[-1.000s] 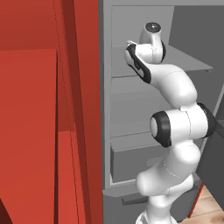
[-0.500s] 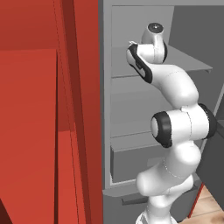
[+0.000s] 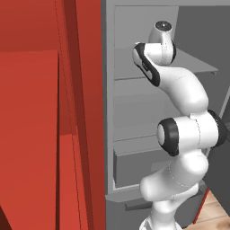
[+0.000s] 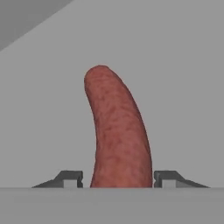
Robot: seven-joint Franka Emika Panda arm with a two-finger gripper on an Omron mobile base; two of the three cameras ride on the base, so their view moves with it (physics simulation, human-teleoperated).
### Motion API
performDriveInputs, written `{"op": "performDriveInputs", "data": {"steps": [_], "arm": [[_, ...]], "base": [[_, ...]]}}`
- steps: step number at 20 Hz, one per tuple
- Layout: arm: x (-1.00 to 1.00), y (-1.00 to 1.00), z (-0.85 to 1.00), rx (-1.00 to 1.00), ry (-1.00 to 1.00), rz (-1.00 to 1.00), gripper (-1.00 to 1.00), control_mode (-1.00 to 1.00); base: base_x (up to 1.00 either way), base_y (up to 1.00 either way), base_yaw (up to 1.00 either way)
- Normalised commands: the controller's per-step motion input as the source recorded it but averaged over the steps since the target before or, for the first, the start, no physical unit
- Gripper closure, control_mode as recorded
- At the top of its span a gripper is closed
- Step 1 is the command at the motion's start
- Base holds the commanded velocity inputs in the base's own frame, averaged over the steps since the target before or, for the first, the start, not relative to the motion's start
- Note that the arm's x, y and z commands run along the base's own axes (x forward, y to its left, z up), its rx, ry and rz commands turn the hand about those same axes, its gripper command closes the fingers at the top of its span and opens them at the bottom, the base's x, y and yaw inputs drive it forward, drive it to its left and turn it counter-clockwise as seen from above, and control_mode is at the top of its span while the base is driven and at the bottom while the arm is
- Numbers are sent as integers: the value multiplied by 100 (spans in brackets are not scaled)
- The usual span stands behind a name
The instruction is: Move the hot dog bun to the plate on the dining table and place the condiment next to that plate. Then navigate to the fridge and take the sausage and place it on the plate as well.
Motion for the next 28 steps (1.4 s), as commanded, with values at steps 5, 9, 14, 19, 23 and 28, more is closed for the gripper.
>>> {"op": "performDriveInputs", "data": {"steps": [5, 9, 14, 19, 23, 28], "arm": [[-98, -6, -4, 0, -6, 1, 100, -100], [-100, 0, 2, -2, -12, 10, 100, -100], [-100, 5, 36, -14, -16, 13, 100, -100], [-99, 0, 53, -18, -8, 13, 100, -100], [-96, 0, 69, -23, -8, 14, 100, -100], [-100, 0, 64, -21, -7, 16, 100, -100]], "base": [[0, 0, 0], [0, 0, 0], [0, 0, 0], [0, 0, 0], [0, 0, 0], [0, 0, 0]]}}
